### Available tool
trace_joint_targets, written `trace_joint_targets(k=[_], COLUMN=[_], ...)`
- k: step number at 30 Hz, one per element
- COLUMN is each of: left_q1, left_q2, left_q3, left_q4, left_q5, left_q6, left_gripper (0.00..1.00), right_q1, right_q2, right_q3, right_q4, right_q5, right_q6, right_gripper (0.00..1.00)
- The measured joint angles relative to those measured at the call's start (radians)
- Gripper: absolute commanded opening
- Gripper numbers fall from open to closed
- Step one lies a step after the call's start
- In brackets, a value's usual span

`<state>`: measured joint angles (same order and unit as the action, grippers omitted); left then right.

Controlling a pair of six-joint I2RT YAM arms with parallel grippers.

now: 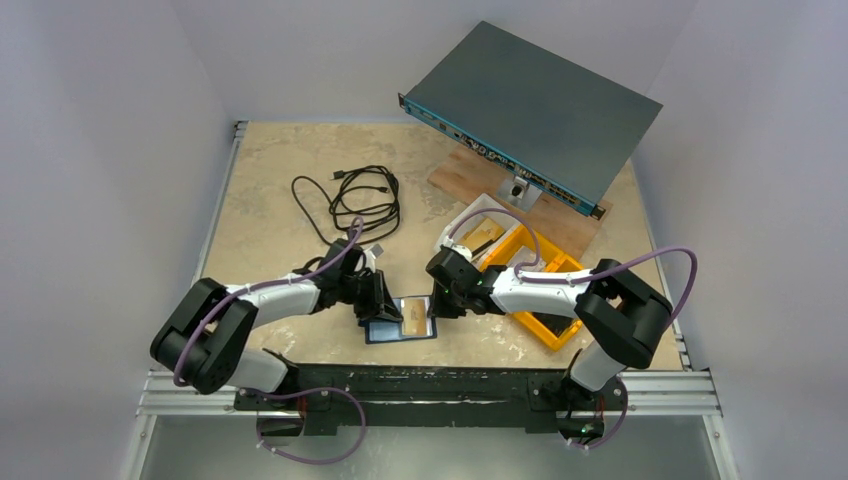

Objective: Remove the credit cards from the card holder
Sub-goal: Remove the credit card from the card holder.

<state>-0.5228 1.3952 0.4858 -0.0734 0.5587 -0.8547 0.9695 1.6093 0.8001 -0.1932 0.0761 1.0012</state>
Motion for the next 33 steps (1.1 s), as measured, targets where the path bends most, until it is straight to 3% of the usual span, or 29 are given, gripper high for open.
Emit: trace_joint_targets(k=[10, 15, 22, 33], left_q1=[0.000, 0.000, 0.002, 0.021], left_q2=[0.051, 0.067, 0.065, -0.035], left_q3=[-0.010, -0.011, -0.011, 0.017], left_q4=[0.076, 0.102, 0.109, -0.111], left_q5=[0.032, 0.044, 0.054, -0.045], left_q6=[-0.025, -0.029, -0.044, 0.002], left_gripper=[0.12, 0.00, 0.00, 0.00], right_q1=[0.000, 0.000, 0.000, 0.000], right_q2=[0.001, 0.001, 0.003, 0.007], right_q3=[0.000, 0.001, 0.002, 0.002], right_q4=[0.000, 0.000, 0.000, 0.014], right_q5=[-0.001, -0.001, -0.005, -0.011], right_q6=[-0.003, -0.005, -0.007, -0.006], right_gripper=[0.00, 0.00, 0.00, 0.00])
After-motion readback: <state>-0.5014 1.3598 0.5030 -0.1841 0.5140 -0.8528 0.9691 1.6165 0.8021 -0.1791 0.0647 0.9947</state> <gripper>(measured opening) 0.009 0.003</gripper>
